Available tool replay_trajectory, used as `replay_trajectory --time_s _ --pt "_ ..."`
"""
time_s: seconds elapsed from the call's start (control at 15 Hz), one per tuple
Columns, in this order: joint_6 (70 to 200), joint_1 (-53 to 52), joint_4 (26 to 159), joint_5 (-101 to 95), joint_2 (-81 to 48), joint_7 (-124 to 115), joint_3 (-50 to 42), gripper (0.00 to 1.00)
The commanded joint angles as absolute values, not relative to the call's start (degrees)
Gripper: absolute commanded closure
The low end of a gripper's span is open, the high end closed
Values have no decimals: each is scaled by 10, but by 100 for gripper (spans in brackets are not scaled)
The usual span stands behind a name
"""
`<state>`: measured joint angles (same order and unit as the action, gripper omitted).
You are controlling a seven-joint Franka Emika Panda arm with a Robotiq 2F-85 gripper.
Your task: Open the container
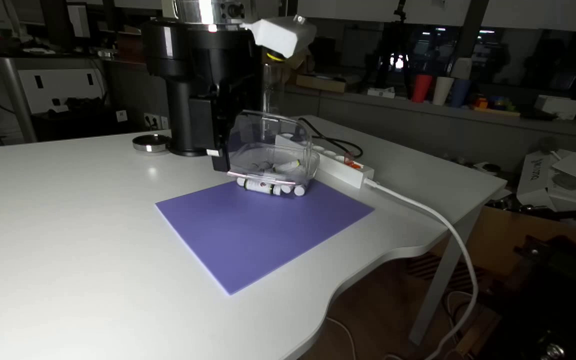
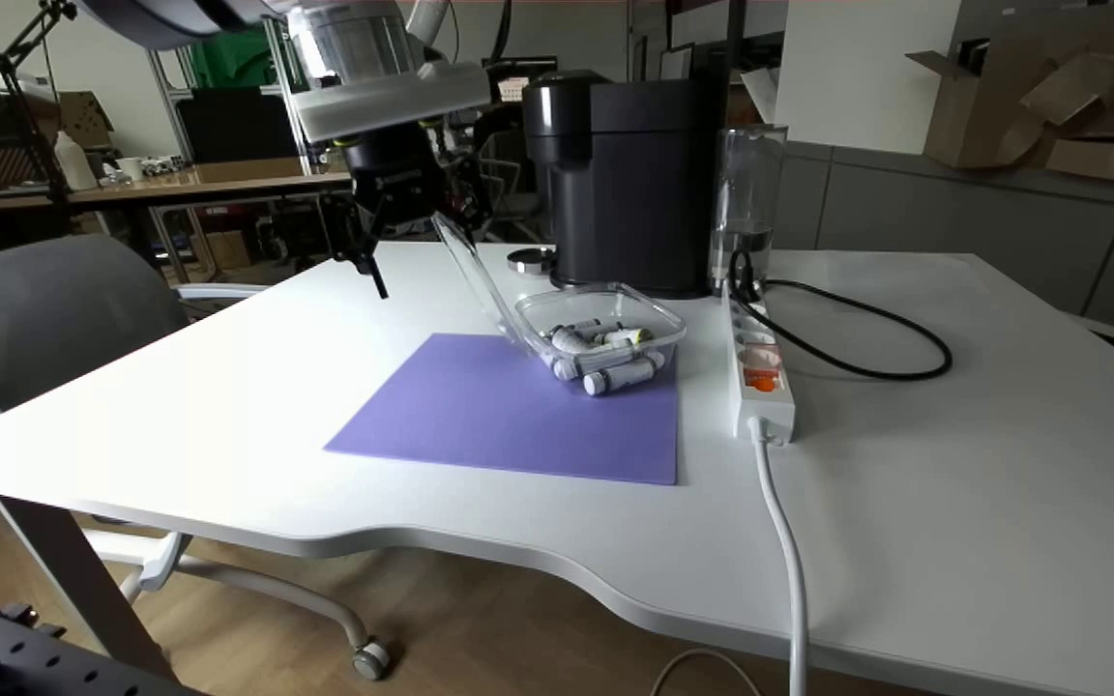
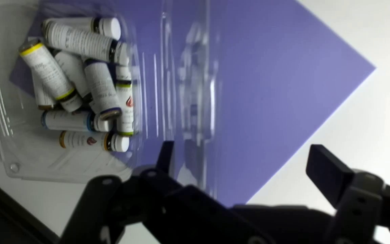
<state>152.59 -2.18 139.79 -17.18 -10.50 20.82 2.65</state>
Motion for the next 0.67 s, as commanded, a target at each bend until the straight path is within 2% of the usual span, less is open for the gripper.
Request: replay_trajectory --time_s 0.0,0.33,0.6 --pt "1435 -41 1436 -186 -34 150 28 0" --pt "1320 -48 1431 -170 -20 143 43 0" --pt "1334 -40 1412 -158 -34 150 39 0"
